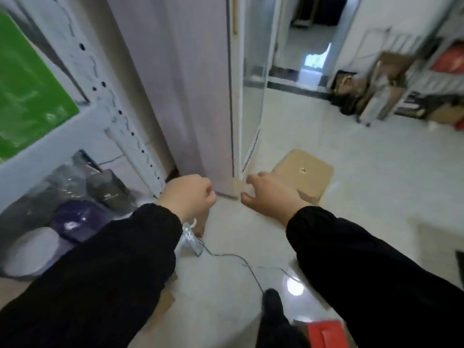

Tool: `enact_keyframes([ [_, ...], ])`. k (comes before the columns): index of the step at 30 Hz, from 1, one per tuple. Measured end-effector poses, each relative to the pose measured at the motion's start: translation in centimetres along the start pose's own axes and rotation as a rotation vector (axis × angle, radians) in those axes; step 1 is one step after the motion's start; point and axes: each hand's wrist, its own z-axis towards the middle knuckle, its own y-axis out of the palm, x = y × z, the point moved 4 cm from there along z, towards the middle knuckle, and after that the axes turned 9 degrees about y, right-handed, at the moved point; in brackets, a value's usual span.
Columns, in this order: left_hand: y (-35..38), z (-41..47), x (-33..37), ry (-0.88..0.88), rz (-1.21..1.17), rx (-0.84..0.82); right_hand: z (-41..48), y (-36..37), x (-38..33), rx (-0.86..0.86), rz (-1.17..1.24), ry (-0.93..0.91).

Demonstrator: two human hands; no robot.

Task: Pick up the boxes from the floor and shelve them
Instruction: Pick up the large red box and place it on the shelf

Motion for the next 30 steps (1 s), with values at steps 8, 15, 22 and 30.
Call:
enact_keyframes([
  [8,14.1,2.3,18.8,0.308,-0.140,-0.540,-17.3,11.0,18.7,-0.434,0.082,0.474],
  [15,26.1,0.5,32.2,0.376,-0.139,-0.958,-29.9,20.7,28.8,-0.769,0.209,0.676],
  [22,40.5,-0.3,41.0,0.403,-0.258,-1.064,-38.9,32.9,36.6,-0.818,0.360,0.865],
  [30,62.4,-1.8,41.3,0.362,-0.213,-1.235,-48.8,52.9,39.9,-0.786,0.538,1.259],
])
